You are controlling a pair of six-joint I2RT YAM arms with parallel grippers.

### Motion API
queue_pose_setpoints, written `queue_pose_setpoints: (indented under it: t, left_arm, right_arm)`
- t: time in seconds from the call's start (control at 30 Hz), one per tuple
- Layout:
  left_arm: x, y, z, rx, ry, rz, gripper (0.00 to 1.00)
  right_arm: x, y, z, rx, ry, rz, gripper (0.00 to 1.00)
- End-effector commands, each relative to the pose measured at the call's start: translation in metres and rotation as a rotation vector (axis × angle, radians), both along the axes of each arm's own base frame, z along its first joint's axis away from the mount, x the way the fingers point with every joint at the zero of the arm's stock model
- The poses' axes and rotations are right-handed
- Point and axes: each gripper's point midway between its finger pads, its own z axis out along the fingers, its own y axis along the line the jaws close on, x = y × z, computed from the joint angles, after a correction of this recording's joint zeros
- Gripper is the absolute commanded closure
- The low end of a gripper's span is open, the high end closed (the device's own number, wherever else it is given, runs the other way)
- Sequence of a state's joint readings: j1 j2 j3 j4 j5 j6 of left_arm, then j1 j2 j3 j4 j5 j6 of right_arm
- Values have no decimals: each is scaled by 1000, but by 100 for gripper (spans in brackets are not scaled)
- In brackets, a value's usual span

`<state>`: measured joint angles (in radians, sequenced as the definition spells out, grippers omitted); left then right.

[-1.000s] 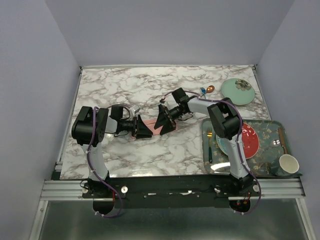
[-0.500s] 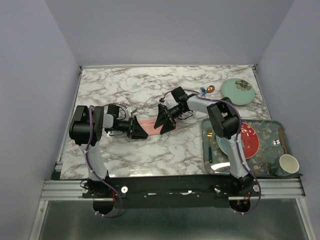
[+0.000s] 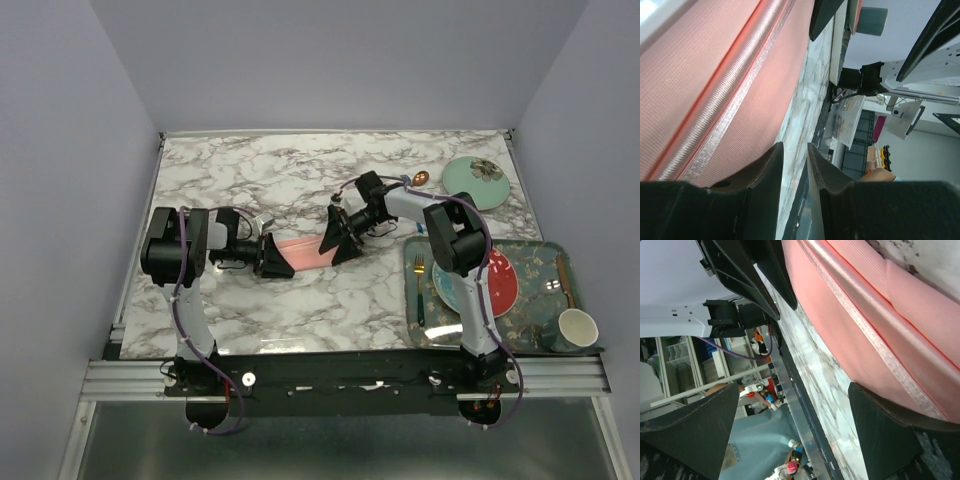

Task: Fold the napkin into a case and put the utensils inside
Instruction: Smooth out the smaller rectangle-folded napkin at the center of the board.

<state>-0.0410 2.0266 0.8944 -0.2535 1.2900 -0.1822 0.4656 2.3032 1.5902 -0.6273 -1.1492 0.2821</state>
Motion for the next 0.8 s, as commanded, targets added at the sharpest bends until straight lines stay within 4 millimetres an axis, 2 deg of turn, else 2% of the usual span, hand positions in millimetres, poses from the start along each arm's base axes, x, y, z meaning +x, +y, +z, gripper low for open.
queue_pose_setpoints:
  t: [0.0, 0.2, 0.27, 0.33, 0.37, 0.43, 0.47, 0.5, 0.57, 0.6, 0.7, 0.73, 0.77]
  left_arm:
    - [-12, 20, -37, 161, 42, 7, 61]
    - [-18, 20, -25, 173, -15, -19, 61]
    - [-20, 20, -17, 163, -53, -32, 60]
    - [-18, 18, 1, 147, -117, -34, 57]
    - [-17, 17, 9, 143, -146, -34, 56]
    - [-8, 17, 36, 148, -258, -31, 54]
    - [-3, 17, 45, 158, -299, -27, 53]
    - [12, 19, 62, 204, -392, -11, 52]
    - [30, 22, 77, 278, -512, -13, 48]
    - [50, 27, 87, 355, -581, 1, 46]
    - [81, 24, 94, 435, -666, -34, 43]
    - [88, 24, 91, 477, -681, -51, 43]
    - [92, 16, 88, 490, -705, -92, 43]
  right_arm:
    - [-5, -47, -66, -265, 91, -52, 2]
    - [-19, -44, -64, -281, 79, 1, 6]
    - [-26, -43, -54, -270, 73, 31, 7]
    - [-27, -37, -41, -231, 6, 70, 7]
    - [-23, -33, -23, -187, -35, 71, 7]
    - [-11, -23, 4, -114, -89, 67, 6]
    - [-10, -20, 26, -72, -108, 69, 6]
    - [-7, -16, 39, -42, -134, 73, 6]
    - [0, -15, 63, -9, -200, 66, 6]
    - [1, -16, 80, 11, -251, 64, 6]
    - [7, -28, 97, 12, -326, 38, 7]
    - [13, -37, 97, -5, -344, 16, 8]
    - [19, -45, 93, -46, -374, -1, 9]
